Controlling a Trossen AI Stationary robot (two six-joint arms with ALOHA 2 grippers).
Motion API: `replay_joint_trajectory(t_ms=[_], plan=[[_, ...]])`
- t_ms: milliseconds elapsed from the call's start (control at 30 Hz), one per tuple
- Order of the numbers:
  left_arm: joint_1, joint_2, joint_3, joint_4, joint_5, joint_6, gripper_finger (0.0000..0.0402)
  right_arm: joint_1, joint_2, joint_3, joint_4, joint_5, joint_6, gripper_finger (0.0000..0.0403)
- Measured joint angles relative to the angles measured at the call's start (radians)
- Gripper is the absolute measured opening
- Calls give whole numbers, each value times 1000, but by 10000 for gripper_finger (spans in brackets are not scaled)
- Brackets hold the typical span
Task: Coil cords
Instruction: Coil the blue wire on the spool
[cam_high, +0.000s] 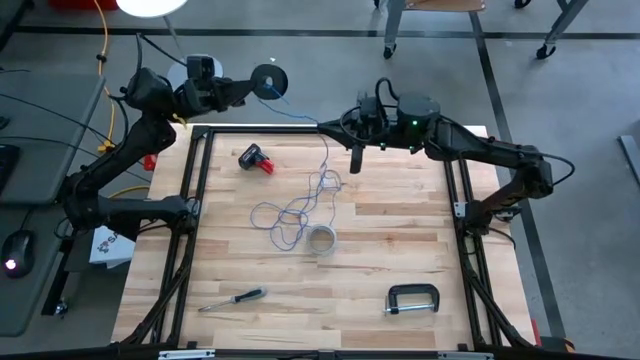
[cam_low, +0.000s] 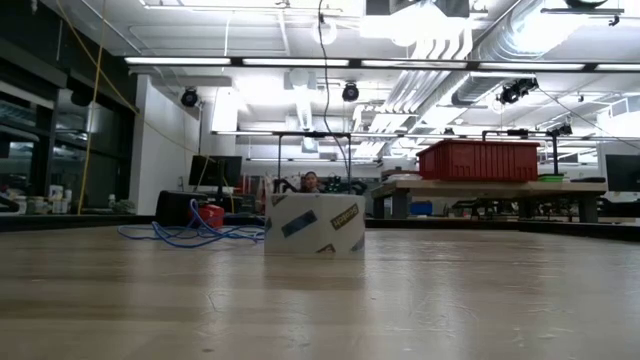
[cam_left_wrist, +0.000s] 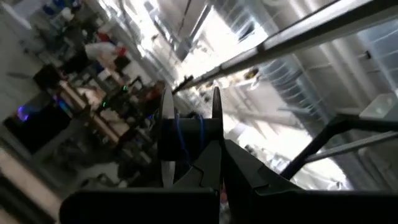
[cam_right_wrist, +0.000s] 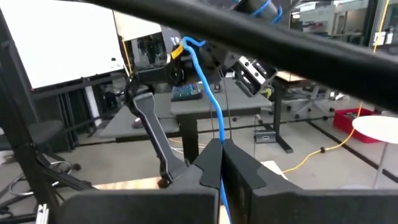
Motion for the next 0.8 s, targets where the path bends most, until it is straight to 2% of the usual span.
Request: replay_joint_trajectory(t_ms=[133,367,500,667,800], plan=[[0,0,0,64,-30,-47,0,0,-1,0,-16,0,-6,0],[0,-7,0,54,75,-152,0,-5,-35,0,-24,0,-24,0],[9,-14,0,20,104,-153,0,-6,-65,0,-50,23,-42,0],[18,-13,0,-67,193,-162,0,-28,-99,0,-59,46,-64,0],[-10,7,0,-88,241,-202,0,-54,-103,0,-57,54,-68,0]])
